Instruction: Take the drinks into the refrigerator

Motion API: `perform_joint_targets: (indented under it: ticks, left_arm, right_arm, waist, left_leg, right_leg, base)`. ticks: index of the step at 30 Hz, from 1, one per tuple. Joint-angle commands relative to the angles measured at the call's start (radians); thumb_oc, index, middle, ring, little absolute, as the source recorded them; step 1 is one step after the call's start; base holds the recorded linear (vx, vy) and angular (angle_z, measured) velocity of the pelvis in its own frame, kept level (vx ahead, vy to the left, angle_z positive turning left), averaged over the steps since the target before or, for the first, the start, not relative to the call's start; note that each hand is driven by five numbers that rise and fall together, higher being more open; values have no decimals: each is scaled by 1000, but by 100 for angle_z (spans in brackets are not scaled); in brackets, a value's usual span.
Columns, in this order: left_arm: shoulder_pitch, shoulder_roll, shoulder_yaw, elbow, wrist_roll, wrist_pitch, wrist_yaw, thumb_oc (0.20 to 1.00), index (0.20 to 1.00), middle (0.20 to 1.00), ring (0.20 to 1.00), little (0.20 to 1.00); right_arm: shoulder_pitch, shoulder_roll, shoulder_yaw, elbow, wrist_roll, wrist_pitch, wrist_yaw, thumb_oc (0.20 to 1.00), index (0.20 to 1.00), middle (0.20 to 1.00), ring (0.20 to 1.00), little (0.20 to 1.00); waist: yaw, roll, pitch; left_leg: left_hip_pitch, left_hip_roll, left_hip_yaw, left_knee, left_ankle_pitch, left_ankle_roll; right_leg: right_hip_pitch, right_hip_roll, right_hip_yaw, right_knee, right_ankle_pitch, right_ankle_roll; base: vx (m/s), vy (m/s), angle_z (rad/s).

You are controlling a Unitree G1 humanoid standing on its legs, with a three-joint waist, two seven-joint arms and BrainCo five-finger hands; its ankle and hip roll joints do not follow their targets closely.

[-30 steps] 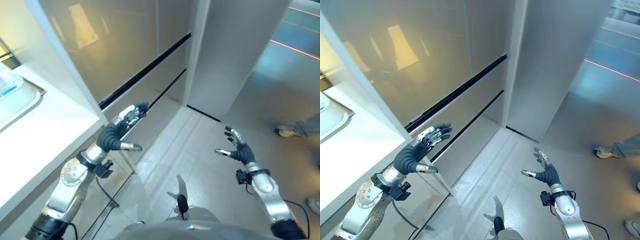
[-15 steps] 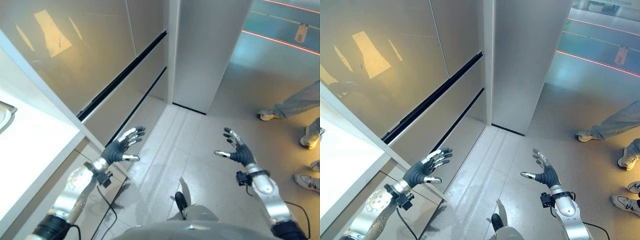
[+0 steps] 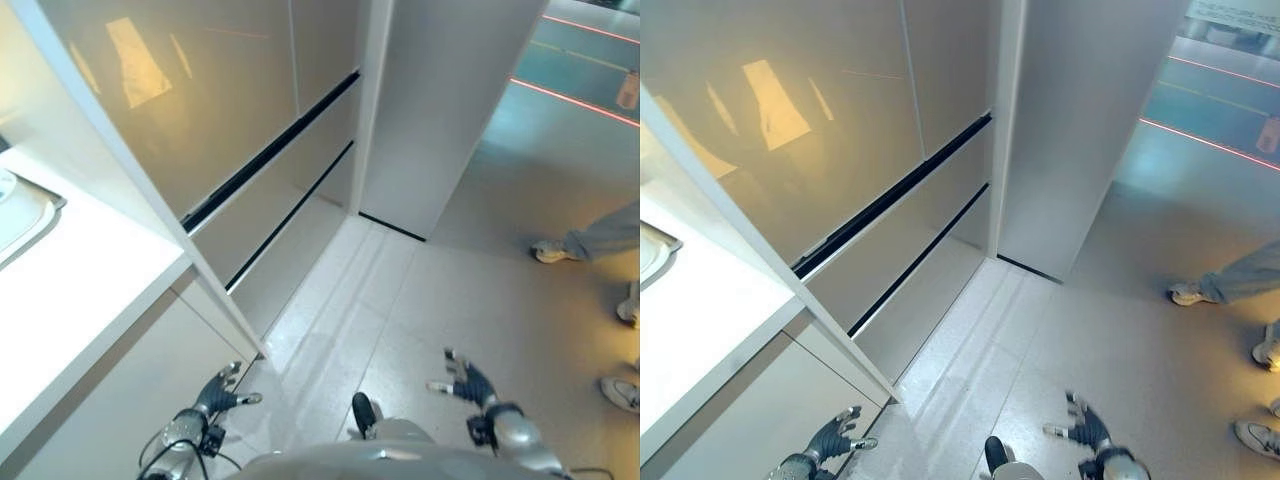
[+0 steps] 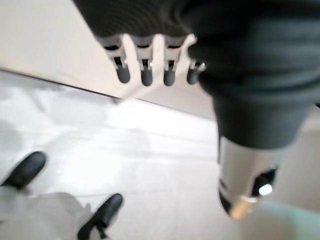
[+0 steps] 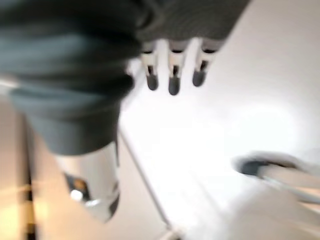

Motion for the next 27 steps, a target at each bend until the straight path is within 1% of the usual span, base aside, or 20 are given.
perform_joint_targets:
  ticks: [1, 3, 8, 9, 10, 12, 13, 14, 15, 16, 17, 18, 19, 20, 23, 27]
  left_arm:
    - [-43, -21, 41, 108, -16, 34, 32, 1000, 1000, 1000, 1000, 1000]
    - [-48, -31, 65, 172, -17, 50, 35, 1000, 1000, 1000, 1000, 1000]
    - [-44, -42, 85, 189, -50, 55, 35, 1000, 1000, 1000, 1000, 1000]
    - [-50, -42, 84, 190, -55, 59, 47, 1000, 1000, 1000, 1000, 1000]
    - [-50, -42, 84, 190, -55, 59, 47, 1000, 1000, 1000, 1000, 1000]
    - [-59, -42, 87, 195, -74, 63, 57, 1000, 1000, 1000, 1000, 1000]
    - [-59, -42, 87, 195, -74, 63, 57, 1000, 1000, 1000, 1000, 1000]
    - [-65, -44, 84, 200, -78, 66, 62, 1000, 1000, 1000, 1000, 1000]
    - [-65, -44, 84, 200, -78, 66, 62, 1000, 1000, 1000, 1000, 1000]
    - [-72, -45, 77, 205, -81, 66, 66, 1000, 1000, 1000, 1000, 1000]
    - [-77, -47, 73, 207, -80, 69, 68, 1000, 1000, 1000, 1000, 1000]
    - [-81, -49, 69, 208, -79, 69, 70, 1000, 1000, 1000, 1000, 1000]
    - [-81, -49, 69, 208, -79, 69, 70, 1000, 1000, 1000, 1000, 1000]
    - [-87, -52, 59, 208, -82, 67, 70, 1000, 1000, 1000, 1000, 1000]
    - [-94, -62, 48, 210, -88, 65, 72, 1000, 1000, 1000, 1000, 1000]
    - [-102, -69, 35, 203, -91, 60, 80, 1000, 1000, 1000, 1000, 1000]
  right_arm:
    - [-111, 37, -8, 123, 20, 25, -4, 1000, 1000, 1000, 1000, 1000]
    - [-117, 64, -24, 166, 60, 36, 3, 1000, 1000, 1000, 1000, 1000]
    - [-124, 96, -43, 227, 137, 52, 25, 1000, 1000, 1000, 1000, 1000]
    - [-138, 100, -40, 229, 140, 55, 15, 1000, 1000, 1000, 1000, 1000]
    - [-138, 100, -40, 230, 140, 55, 16, 1000, 1000, 1000, 1000, 1000]
    - [-149, 104, -30, 226, 131, 56, 1, 1000, 1000, 1000, 1000, 1000]
    - [-149, 104, -30, 226, 131, 56, 1, 1000, 1000, 1000, 1000, 1000]
    - [-154, 103, -25, 224, 122, 59, -5, 1000, 1000, 1000, 1000, 1000]
    - [-154, 103, -25, 224, 122, 59, -5, 1000, 1000, 1000, 1000, 1000]
    - [-162, 98, -18, 228, 108, 61, -16, 1000, 1000, 1000, 1000, 1000]
    - [-167, 98, -15, 226, 106, 62, -19, 1000, 1000, 1000, 1000, 1000]
    - [-171, 97, -15, 229, 104, 63, -23, 1000, 1000, 1000, 1000, 1000]
    - [-171, 97, -15, 229, 104, 63, -23, 1000, 1000, 1000, 1000, 1000]
    - [-184, 97, -5, 230, 99, 66, -26, 1000, 1000, 1000, 1000, 1000]
    - [-192, 99, -8, 235, 112, 65, -30, 1000, 1000, 1000, 1000, 1000]
    - [-206, 98, 1, 211, 118, 60, -38, 1000, 1000, 1000, 1000, 1000]
  waist:
    - [21, -18, 11]
    - [29, -21, 6]
    - [53, -27, 1]
    - [65, -29, 2]
    - [63, -30, 2]
    - [78, -34, 4]
    - [76, -34, 5]
    - [81, -40, 5]
    - [81, -40, 5]
    - [91, -43, 5]
    - [94, -44, 5]
    - [98, -45, 4]
    - [98, -45, 4]
    - [107, -45, 3]
    - [116, -44, 0]
    - [121, -42, -1]
  left_leg:
    - [-54, -58, -91, 115, -116, 81]
    - [-47, -57, -108, 100, -109, 80]
    - [-44, -54, -167, 70, -88, 76]
    - [-49, -53, -192, 61, -77, 74]
    - [-49, -53, -194, 61, -76, 74]
    - [-59, -51, -231, 46, -56, 68]
    - [-59, -52, -233, 46, -55, 68]
    - [-68, -50, -267, 30, -41, 65]
    - [-69, -50, -267, 30, -41, 65]
    - [-84, -49, -307, 18, -23, 62]
    - [-93, -49, -325, 16, -17, 60]
    - [-101, -49, -342, 13, -13, 59]
    - [-101, -49, -342, 13, -13, 59]
    - [-113, -49, -374, 8, -5, 57]
    - [-128, -52, -415, 5, 6, 55]
    - [-137, -55, -449, 2, 13, 52]
  right_leg:
    - [-16, -38, -59, 123, -79, 87]
    - [-5, -41, -72, 117, -83, 84]
    - [19, -52, -118, 112, -97, 77]
    - [26, -55, -139, 114, -104, 71]
    - [26, -56, -141, 114, -104, 71]
    - [36, -59, -169, 107, -107, 62]
    - [37, -60, -172, 107, -108, 62]
    - [47, -66, -200, 97, -110, 57]
    - [47, -66, -201, 97, -110, 57]
    - [56, -70, -235, 85, -113, 52]
    - [60, -74, -249, 79, -114, 50]
    - [63, -77, -264, 75, -115, 50]
    - [63, -77, -264, 75, -115, 50]
    - [71, -83, -291, 69, -118, 45]
    - [79, -92, -329, 67, -122, 42]
    - [80, -100, -360, 75, -128, 39]
  base:
    - [18, -9, 32]
    - [26, -17, 33]
    - [18, -27, 29]
    - [-13, -26, 46]
    - [-20, -30, 52]
    - [-23, -38, 48]
    - [-47, -59, 52]
    - [-31, -34, 53]
    - [-67, -69, 75]
    - [-49, -49, 57]
    - [-59, -64, 66]
    - [-24, -28, 52]
    - [-22, -37, 73]
    - [-8, -25, 61]
    - [-12, -17, 51]
    - [0, -6, 44]
